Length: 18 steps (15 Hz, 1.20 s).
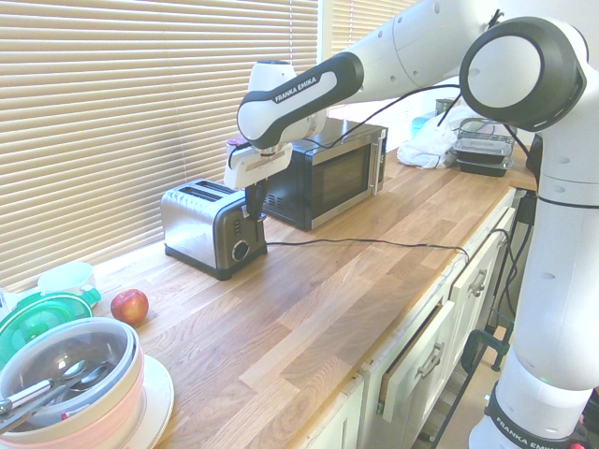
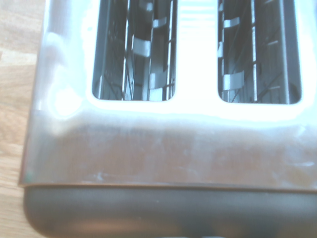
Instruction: Press the toaster
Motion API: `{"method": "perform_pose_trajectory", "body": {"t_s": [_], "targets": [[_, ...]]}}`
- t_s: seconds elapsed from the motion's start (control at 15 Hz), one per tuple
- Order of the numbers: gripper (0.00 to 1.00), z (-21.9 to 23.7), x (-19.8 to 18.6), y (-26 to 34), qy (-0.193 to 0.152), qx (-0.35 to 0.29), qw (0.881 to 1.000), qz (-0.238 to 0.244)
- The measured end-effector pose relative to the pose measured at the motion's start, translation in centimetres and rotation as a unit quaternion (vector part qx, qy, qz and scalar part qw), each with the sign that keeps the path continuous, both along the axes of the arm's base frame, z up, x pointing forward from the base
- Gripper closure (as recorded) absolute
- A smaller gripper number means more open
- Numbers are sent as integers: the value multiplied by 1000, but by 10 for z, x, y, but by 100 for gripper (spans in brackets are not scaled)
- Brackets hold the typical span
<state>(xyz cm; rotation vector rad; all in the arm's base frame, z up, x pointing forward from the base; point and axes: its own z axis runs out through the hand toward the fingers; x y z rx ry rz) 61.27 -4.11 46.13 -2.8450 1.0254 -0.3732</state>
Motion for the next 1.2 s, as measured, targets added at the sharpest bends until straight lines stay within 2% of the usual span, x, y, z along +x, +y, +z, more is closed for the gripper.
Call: {"method": "perform_pose_trajectory", "body": {"t_s": [0.2, 0.53, 0.87, 1.2], "targets": [[100, 7, -10, -25, -17, 1, 1000, -5], [100, 11, -10, -15, -23, -3, 1000, 7], [100, 9, -10, -12, -21, -3, 1000, 9], [100, -12, -6, -12, -3, -1, 1000, 8]]}}
